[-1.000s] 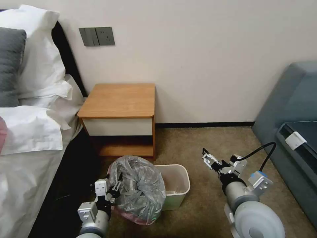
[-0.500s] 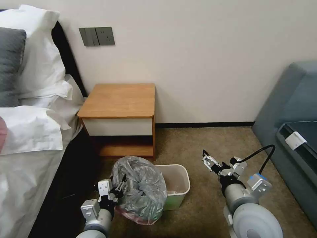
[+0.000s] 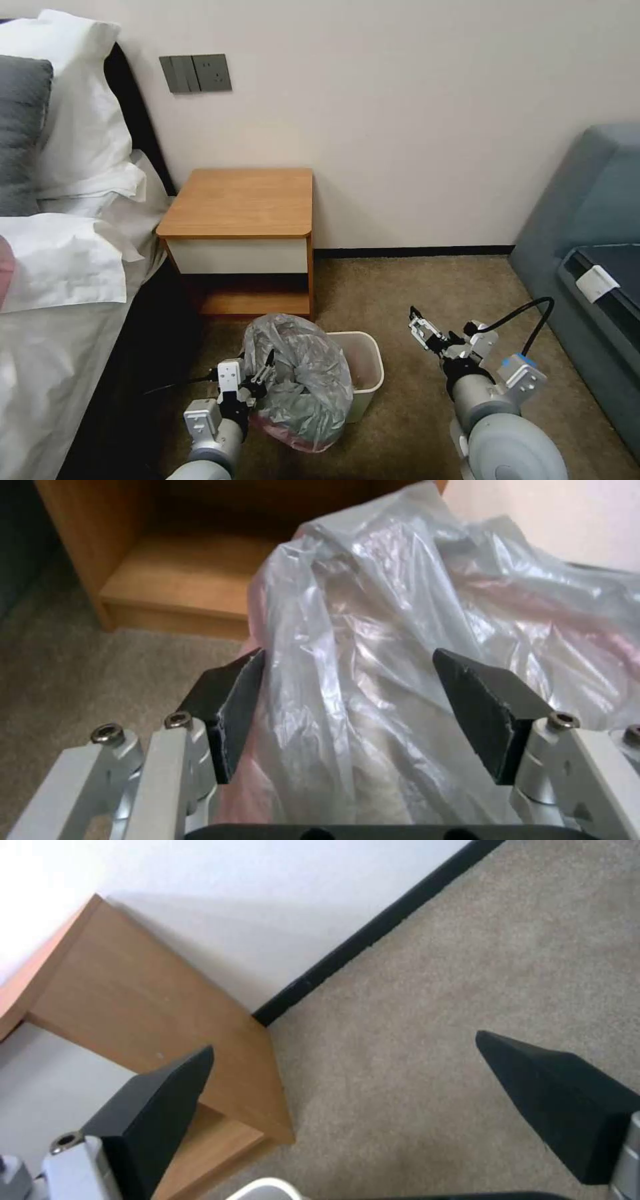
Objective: Pick up the garbage bag from the table and place it over the trash can.
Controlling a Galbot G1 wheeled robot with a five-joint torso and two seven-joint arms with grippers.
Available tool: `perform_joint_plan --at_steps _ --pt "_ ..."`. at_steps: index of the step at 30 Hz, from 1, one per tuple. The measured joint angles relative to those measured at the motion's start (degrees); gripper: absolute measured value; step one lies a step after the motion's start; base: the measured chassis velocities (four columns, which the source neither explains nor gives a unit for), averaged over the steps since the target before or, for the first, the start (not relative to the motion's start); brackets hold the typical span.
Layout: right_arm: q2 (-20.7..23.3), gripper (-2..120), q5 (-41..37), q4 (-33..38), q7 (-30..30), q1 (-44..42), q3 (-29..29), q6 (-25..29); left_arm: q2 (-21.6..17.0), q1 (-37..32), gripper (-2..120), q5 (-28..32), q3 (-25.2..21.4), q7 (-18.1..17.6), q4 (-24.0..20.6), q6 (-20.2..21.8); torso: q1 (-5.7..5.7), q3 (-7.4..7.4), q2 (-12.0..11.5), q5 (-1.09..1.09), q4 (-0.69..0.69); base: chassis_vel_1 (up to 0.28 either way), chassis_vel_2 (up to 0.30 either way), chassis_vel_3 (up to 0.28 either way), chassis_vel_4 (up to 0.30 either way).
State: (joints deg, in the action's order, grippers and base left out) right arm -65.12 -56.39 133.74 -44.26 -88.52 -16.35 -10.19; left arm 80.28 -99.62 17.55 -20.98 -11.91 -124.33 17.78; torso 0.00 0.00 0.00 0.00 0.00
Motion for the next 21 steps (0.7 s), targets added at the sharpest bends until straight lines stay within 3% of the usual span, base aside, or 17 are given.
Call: perform_joint_plan --at_steps 8,14,21 --pt "-0.7 100 0.7 -0.6 0.3 -0.5 0.4 0.4 -1.1 2.0 68 0.2 0.5 -0.9 1.5 2.1 0.00 0.00 0.0 0.00 0.00 0.000 0.000 0.000 0.000" --pt "-0.8 100 1.1 -1.1 0.3 -1.1 0.9 0.7 -4.7 5.1 75 7.8 2.0 -7.3 -0.2 10.5 0.00 0.00 0.0 0.00 0.00 0.000 0.000 0.000 0.000" --pt "-0.9 100 1.4 -2.1 0.1 -1.7 1.4 1.0 -8.0 8.6 75 15.9 2.9 -11.6 -0.8 15.7 0.00 0.00 0.0 0.00 0.00 0.000 0.000 0.000 0.000"
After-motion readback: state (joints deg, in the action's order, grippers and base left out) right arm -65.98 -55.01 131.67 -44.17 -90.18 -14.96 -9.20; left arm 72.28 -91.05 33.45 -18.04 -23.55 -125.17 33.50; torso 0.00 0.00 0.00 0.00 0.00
